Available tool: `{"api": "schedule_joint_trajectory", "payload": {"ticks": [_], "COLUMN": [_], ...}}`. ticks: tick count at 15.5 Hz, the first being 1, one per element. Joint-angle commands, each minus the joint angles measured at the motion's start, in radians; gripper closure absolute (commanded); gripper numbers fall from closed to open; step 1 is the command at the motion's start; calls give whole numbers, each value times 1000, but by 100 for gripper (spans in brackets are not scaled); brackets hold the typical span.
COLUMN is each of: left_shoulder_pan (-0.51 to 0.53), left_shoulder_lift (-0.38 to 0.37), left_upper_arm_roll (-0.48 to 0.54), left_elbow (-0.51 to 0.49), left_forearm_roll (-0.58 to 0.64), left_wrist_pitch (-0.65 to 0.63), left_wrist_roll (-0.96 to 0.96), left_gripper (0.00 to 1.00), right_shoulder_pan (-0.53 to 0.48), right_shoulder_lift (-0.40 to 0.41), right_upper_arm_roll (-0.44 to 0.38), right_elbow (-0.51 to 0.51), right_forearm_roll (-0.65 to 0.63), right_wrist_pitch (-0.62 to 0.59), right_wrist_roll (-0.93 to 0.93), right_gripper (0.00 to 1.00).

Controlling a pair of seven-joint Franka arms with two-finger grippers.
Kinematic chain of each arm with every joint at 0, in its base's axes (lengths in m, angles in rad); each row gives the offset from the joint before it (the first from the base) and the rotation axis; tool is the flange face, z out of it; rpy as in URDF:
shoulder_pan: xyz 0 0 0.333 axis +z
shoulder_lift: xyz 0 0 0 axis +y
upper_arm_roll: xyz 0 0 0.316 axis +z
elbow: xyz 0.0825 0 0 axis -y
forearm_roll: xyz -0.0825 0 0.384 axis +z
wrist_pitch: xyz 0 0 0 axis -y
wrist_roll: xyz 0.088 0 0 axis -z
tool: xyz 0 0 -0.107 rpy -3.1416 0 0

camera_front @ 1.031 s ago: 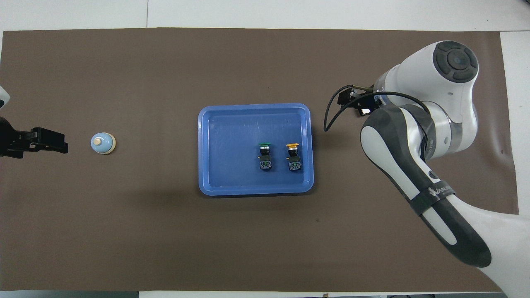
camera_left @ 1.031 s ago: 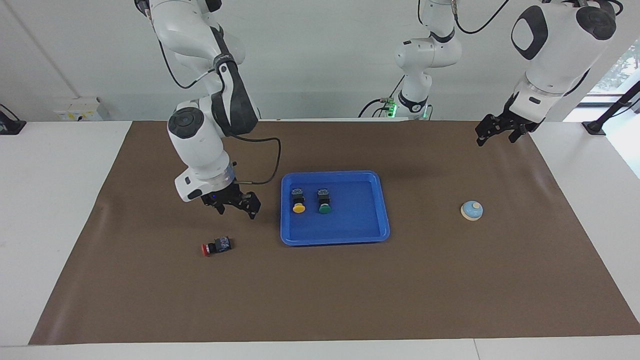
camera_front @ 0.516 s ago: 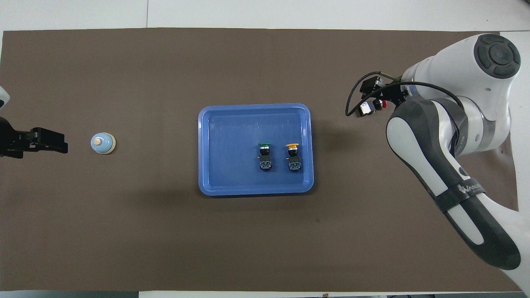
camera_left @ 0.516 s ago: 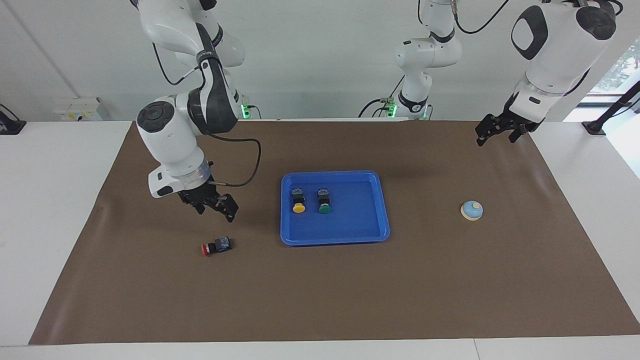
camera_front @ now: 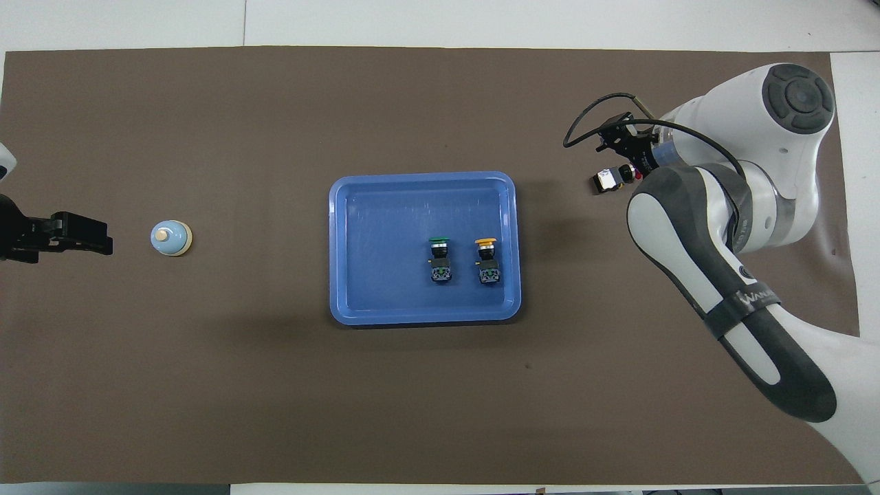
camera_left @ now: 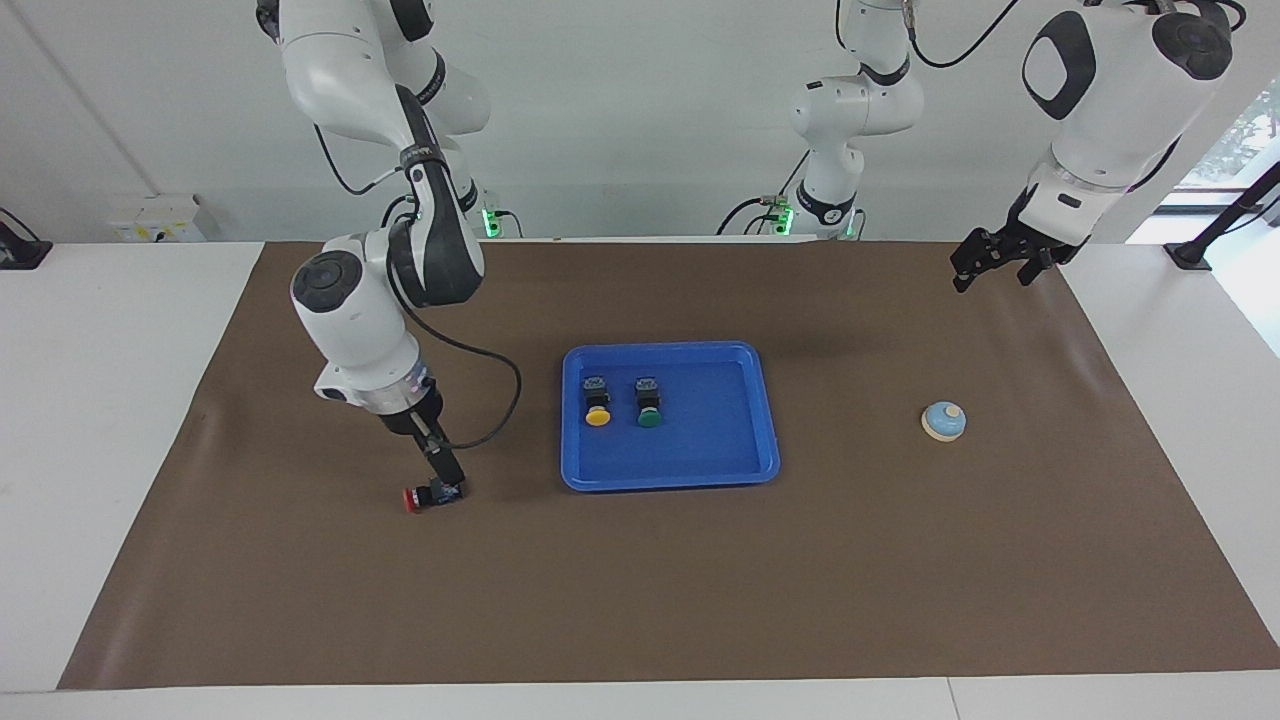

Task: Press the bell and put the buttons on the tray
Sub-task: 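Move the right gripper to the red button and grasp it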

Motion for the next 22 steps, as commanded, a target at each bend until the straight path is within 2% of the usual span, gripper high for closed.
{"api": "schedule_joint_trajectory", "payload": {"ticks": [1, 4, 13, 16, 17, 18, 20, 22], "left_shoulder_pan": [-9, -9, -9, -9, -9, -9, -9, -9], "left_shoulder_lift": [-8, -8, -8, -8, -8, -8, -8, -8], "left_upper_arm_roll": [10, 10, 10, 10, 10, 10, 10, 10], "left_elbow": [2, 2, 2, 2, 2, 2, 2, 2], "left_forearm_roll": [-3, -3, -3, -3, -3, -3, -3, -3], "left_wrist_pitch": [2, 2, 2, 2, 2, 2, 2, 2], "left_wrist_roll": [-3, -3, -3, -3, -3, -3, -3, -3], "left_gripper": [0, 0, 0, 0, 0, 0, 0, 0], "right_shoulder_pan": [-19, -57, -48, -43, -42, -42, -42, -33], "right_shoulder_lift": [46, 67, 101, 99, 96, 96, 96, 95], "right_upper_arm_roll": [9, 11, 11, 12, 11, 12, 14, 21], "right_elbow": [23, 19, -13, -62, -71, -70, -71, -67], "right_forearm_roll": [8, 9, 9, 11, 17, 21, 21, 20], "right_wrist_pitch": [7, 6, 78, 166, 174, 167, 170, 155], "right_wrist_roll": [89, 89, 90, 92, 93, 92, 83, 66], "right_gripper": [0, 0, 1, 4, 8, 17, 40, 69]}}
